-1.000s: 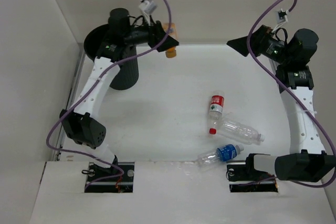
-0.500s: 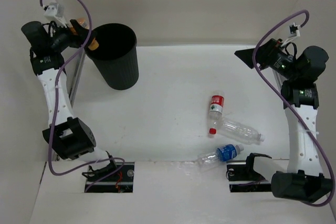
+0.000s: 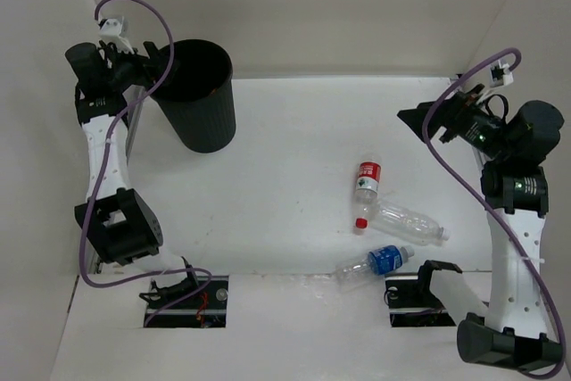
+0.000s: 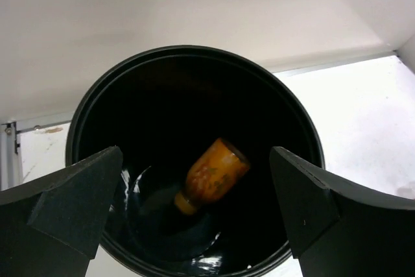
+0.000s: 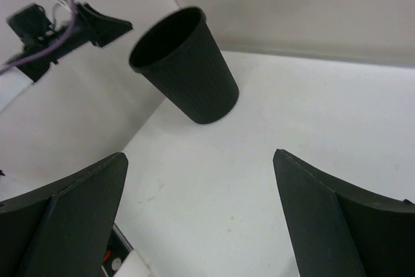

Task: Put the plastic bottles in the bin

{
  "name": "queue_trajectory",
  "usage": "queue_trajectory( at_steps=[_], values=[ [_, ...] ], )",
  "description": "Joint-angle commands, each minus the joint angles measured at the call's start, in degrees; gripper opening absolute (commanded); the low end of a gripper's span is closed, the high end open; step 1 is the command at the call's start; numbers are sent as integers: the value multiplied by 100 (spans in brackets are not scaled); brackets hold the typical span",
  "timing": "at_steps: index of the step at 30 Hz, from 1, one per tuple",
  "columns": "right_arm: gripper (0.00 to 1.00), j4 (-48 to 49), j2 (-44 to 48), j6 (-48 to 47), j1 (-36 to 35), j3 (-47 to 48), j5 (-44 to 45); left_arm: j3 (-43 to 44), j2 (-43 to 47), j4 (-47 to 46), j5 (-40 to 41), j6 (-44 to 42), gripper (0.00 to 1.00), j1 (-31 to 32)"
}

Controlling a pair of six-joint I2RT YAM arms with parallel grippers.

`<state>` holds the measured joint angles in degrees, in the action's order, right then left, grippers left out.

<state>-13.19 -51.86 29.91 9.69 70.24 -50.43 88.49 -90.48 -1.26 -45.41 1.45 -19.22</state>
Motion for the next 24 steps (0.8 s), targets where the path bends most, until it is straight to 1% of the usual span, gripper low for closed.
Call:
queue_trajectory(
  at_steps=[1,3,5,7,8,10,13,15,18,24],
  values=[
    [100,-1093,79,-1045,-42,-28,375,-68,451,-384,539,-101,100,2],
    [100,-2234,0,-1949,-121,-36,1136,-182,837,-227,1206,-145,100,-59],
    [100,-3203,-131,-2733,-418,-298,2557,-366,1320,71,1787,-390,100,-86],
    [100,-3444,-123,-3069,-682,-912,3834,-682,1873,370,2148,-785,100,-86],
    [100,-3384,-80,-3070,-762,-1211,4179,-910,2180,476,2255,-961,100,-60],
    [100,-3156,-35,-2834,-806,-1634,4183,-1402,2804,600,2378,-1147,100,54],
    [100,-2699,-306,-2202,-859,-1794,3675,-2114,3762,784,2414,-1121,100,291],
    [100,-2487,-745,-2025,-842,-1663,3322,-2493,4334,1012,2326,-1060,100,327],
    [100,-2416,-1579,-1981,-981,-1286,3154,-2836,4880,1355,2071,-831,100,248],
    [100,-2162,-2925,-2024,-1632,-503,3233,-3180,5645,2207,2062,-1252,100,371]
  ],
)
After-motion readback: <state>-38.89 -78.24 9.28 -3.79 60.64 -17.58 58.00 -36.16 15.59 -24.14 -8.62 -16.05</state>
